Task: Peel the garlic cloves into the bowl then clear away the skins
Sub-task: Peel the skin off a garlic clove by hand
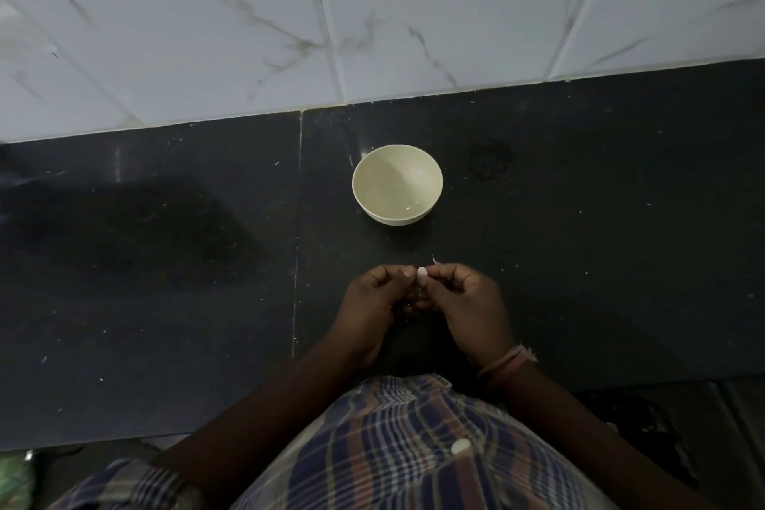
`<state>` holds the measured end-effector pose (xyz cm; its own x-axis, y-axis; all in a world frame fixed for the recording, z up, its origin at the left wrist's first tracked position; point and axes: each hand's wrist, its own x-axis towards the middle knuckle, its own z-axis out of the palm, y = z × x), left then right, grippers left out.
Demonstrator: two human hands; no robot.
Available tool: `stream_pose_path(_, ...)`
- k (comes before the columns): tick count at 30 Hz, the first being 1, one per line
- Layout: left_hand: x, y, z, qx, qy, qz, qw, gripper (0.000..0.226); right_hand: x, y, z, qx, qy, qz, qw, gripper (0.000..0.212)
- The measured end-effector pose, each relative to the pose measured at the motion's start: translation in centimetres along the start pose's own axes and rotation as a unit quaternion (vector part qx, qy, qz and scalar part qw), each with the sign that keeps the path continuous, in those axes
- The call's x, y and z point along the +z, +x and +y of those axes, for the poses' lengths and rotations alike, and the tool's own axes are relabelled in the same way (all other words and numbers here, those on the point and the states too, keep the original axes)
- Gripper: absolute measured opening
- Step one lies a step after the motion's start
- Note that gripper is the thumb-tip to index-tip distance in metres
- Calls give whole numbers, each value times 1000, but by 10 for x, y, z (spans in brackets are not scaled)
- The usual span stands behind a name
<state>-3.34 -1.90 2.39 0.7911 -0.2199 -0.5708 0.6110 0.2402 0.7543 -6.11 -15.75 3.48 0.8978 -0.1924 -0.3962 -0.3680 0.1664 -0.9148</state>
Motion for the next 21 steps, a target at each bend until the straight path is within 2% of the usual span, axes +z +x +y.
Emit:
stream_pose_path(3,-1,-1,2,3,6,14,1000,8,-1,-1,0,-23,-44,-4,999,11)
stream_pose_path(8,2,-1,6,-28,-24,14,999,12,2,-1,0,-36,-45,15,998,10)
stream_pose_path(14,11,1,0,-32,8,26,999,18,4,-4,9,-45,-95,67,992,23)
stream_pose_path(21,17,-3,-4,-23,34,46,998,24,4,-3,10,1,-85,73,994,15)
